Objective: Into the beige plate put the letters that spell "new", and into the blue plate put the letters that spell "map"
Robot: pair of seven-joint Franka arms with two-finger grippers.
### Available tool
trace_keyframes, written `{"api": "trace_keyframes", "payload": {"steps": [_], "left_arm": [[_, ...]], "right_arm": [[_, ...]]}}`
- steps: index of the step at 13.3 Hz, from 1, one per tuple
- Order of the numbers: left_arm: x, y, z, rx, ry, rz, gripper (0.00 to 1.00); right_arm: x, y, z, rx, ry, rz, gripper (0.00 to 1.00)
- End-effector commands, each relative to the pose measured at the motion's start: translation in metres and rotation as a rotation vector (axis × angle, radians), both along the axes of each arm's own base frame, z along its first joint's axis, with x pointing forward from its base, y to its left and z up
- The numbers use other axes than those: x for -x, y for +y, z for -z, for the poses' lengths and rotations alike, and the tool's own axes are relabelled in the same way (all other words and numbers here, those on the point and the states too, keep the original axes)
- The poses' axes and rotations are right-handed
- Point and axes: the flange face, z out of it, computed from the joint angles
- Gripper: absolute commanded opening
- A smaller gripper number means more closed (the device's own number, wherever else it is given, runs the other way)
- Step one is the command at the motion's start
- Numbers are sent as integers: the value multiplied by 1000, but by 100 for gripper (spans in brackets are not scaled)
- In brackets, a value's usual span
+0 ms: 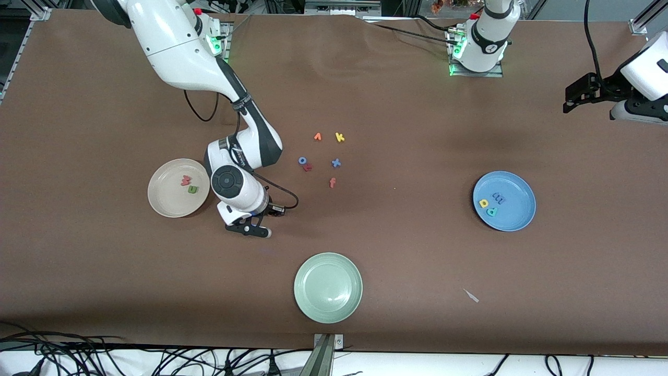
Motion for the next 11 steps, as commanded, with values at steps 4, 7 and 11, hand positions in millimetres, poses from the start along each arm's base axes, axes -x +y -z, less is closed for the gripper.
{"api": "trace_keyframes", "payload": {"steps": [4, 7, 11], "left_arm": [[-3, -1, -6, 17, -1, -10, 100], [-3, -1, -6, 15, -1, -8, 100], [-4, -2, -10, 15, -10, -8, 100]], "right_arm": [[-11, 3, -15, -9, -13, 20, 16], [-14, -20, -48, 28, 32, 22, 16], [-1, -82, -76, 81, 103, -56, 16]]}}
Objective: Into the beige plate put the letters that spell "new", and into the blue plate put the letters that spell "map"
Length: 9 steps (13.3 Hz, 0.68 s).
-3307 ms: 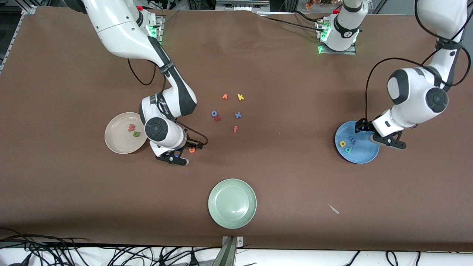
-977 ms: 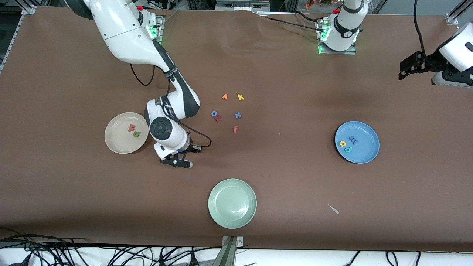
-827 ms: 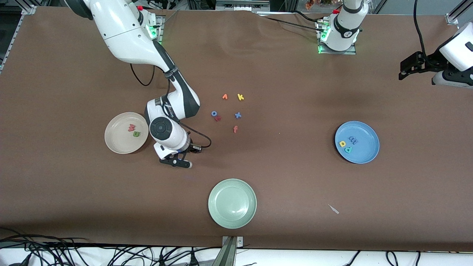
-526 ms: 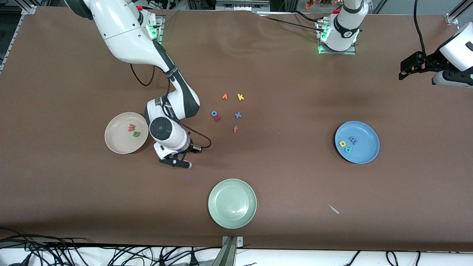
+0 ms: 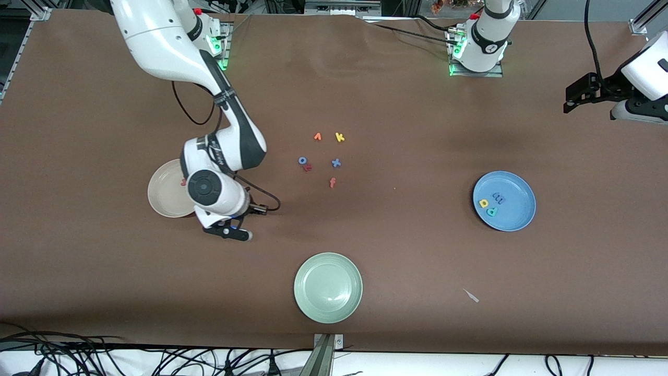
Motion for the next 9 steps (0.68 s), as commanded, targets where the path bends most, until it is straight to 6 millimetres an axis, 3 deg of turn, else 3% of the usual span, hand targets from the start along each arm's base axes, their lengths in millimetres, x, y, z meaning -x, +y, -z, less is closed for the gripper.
{"api": "trace_keyframes", "payload": {"steps": [1, 5, 9], "left_arm": [[-4, -3, -10, 15, -8, -7, 100], [-5, -4, -9, 15, -8, -4, 100], [-5, -4, -9, 15, -8, -3, 100]], "right_arm": [[23, -48, -25, 12, 30, -70, 16], [59, -113, -44, 2, 65, -111, 16], [68, -162, -22, 31, 130, -40, 16]]}}
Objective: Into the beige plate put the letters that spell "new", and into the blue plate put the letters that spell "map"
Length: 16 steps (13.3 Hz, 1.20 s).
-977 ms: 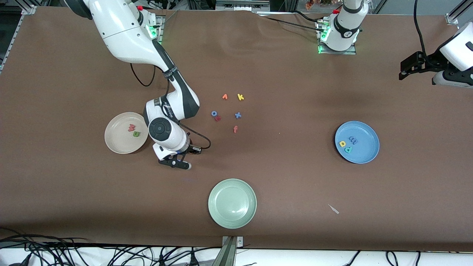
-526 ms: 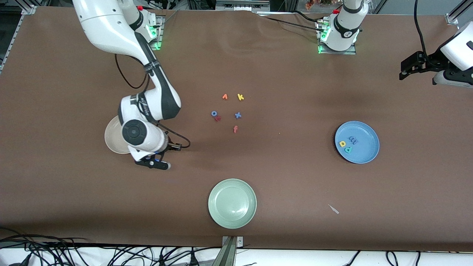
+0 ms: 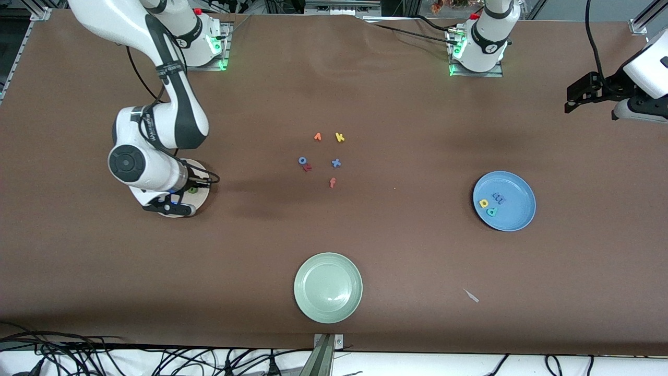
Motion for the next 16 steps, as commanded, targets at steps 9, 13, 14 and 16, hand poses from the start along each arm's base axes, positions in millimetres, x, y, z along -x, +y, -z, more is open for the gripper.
{"api": "trace_keyframes", "payload": {"steps": [9, 13, 14, 16], "left_arm": [[-4, -3, -5, 15, 2, -8, 100], [-4, -3, -5, 15, 2, -8, 100], [-4, -3, -5, 15, 0, -8, 100], [-4, -4, -5, 15, 2, -5, 100]], "right_arm": [[-9, -30, -19, 6, 73, 65, 100], [-27, -11, -78, -7, 108, 32, 100], [-30, -9, -89, -8, 109, 26, 100], [-33, 1, -107, -12, 110, -3, 100]]}}
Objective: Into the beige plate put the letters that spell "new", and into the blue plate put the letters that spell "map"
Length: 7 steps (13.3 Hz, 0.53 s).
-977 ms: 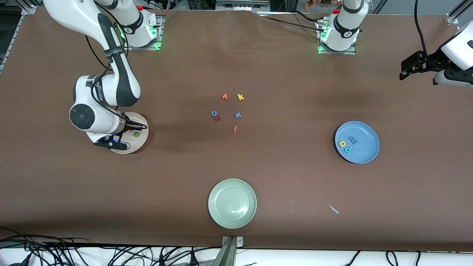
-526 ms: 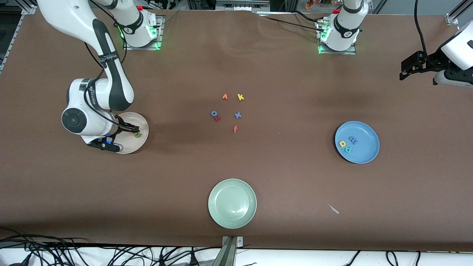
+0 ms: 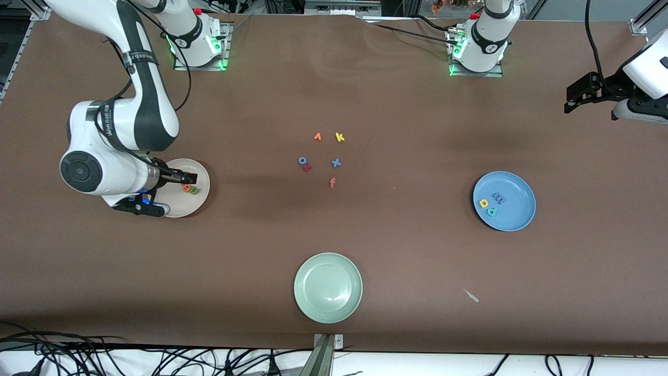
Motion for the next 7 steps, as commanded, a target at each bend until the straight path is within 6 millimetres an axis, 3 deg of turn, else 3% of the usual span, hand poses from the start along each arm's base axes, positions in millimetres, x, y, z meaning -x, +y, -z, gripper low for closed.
{"api": "trace_keyframes", "payload": {"steps": [1, 5, 7], "left_arm": [[-4, -4, -5, 15, 0, -5, 100], [-4, -4, -5, 15, 0, -5, 100], [-4, -4, -6, 15, 0, -5, 100]], "right_arm": [[-5, 10, -28, -7, 9, -28, 100], [-6, 22, -67, -29, 8, -43, 100], [3, 18, -100, -71, -28, -51, 100]]}}
